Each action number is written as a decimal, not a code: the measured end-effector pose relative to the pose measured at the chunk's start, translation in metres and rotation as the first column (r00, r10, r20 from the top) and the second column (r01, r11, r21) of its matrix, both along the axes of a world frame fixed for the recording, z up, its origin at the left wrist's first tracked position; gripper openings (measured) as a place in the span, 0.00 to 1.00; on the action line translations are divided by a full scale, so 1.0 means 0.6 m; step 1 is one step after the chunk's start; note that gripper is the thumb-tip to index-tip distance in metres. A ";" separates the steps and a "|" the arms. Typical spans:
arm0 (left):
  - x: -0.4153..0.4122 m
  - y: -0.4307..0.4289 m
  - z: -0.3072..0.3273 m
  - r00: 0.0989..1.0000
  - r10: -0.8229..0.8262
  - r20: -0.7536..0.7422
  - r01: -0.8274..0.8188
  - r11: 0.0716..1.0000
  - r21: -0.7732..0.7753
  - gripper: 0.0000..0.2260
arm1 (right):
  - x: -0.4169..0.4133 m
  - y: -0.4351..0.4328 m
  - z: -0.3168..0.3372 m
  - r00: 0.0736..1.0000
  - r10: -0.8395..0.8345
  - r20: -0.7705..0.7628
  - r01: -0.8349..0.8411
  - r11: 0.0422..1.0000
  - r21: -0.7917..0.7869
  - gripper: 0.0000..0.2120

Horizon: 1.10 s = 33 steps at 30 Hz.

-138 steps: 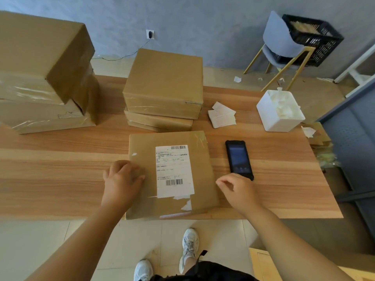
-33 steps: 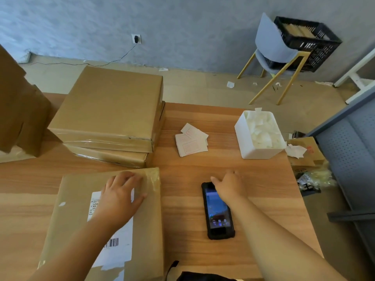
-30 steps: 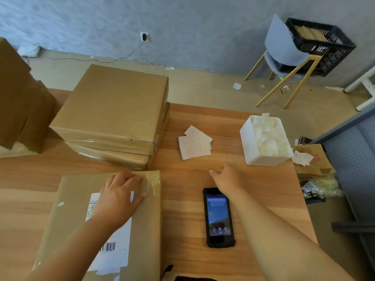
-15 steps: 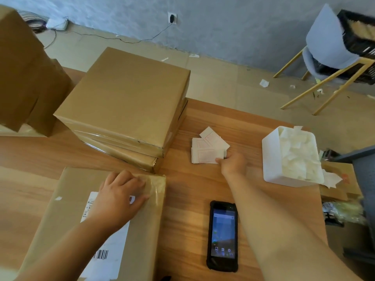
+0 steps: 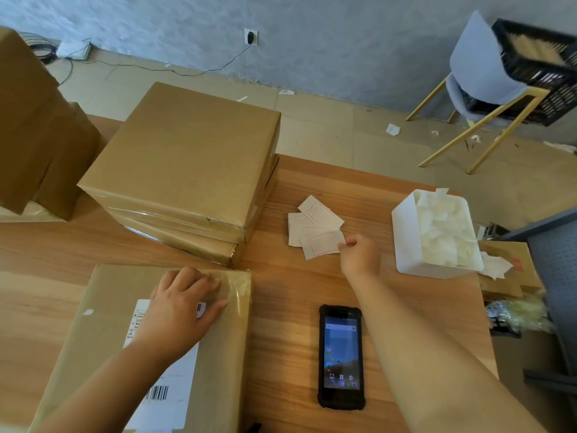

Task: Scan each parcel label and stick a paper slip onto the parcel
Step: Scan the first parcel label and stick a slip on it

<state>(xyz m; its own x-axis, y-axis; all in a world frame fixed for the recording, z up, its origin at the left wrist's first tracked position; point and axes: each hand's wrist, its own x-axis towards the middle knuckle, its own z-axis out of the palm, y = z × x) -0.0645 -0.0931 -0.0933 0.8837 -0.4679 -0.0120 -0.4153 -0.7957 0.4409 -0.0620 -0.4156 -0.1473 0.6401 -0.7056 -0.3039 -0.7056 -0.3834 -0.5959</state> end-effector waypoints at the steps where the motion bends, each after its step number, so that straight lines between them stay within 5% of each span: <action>1: 0.000 0.001 0.002 1.000 -0.011 -0.022 0.011 1.000 0.001 0.33 | -0.005 0.001 0.004 1.000 -0.019 0.020 0.019 1.000 -0.004 0.02; 5: -0.003 0.010 0.008 0.997 -0.008 -0.072 0.006 0.999 -0.032 0.16 | -0.023 0.015 0.034 0.979 -0.147 0.140 0.137 0.987 0.081 0.04; 7: -0.008 0.016 0.014 0.996 -0.008 -0.094 0.003 0.999 -0.053 0.15 | -0.035 0.032 0.055 0.963 -0.171 0.210 0.132 0.974 0.186 0.02; 16: -0.055 0.068 0.057 0.964 0.034 -0.264 -0.111 0.953 -0.282 0.10 | -0.120 0.164 0.148 0.913 -0.047 0.405 -0.204 0.808 0.553 0.07; 21: -0.071 0.100 0.091 0.888 0.061 -0.456 -0.278 0.861 -0.425 0.05 | -0.155 0.239 0.169 0.918 0.104 0.384 -0.330 0.737 0.590 0.07; 26: -0.081 0.125 0.100 0.854 -0.037 -0.519 -0.247 0.849 -0.467 0.05 | -0.165 0.313 0.193 0.909 0.215 0.357 -0.399 0.695 0.598 0.06; 33: -0.096 0.154 0.102 0.811 -0.037 -0.585 -0.336 0.789 -0.515 0.05 | -0.184 0.388 0.201 0.910 0.053 0.412 -0.319 0.724 0.612 0.02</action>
<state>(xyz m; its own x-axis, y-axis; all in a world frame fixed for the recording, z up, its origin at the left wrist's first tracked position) -0.1220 -0.0004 -0.0324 0.8675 -0.4089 -0.2832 0.1420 -0.3421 0.9289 -0.1725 -0.1826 -0.0270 0.8884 -0.2676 -0.3730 -0.3609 0.0950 -0.9278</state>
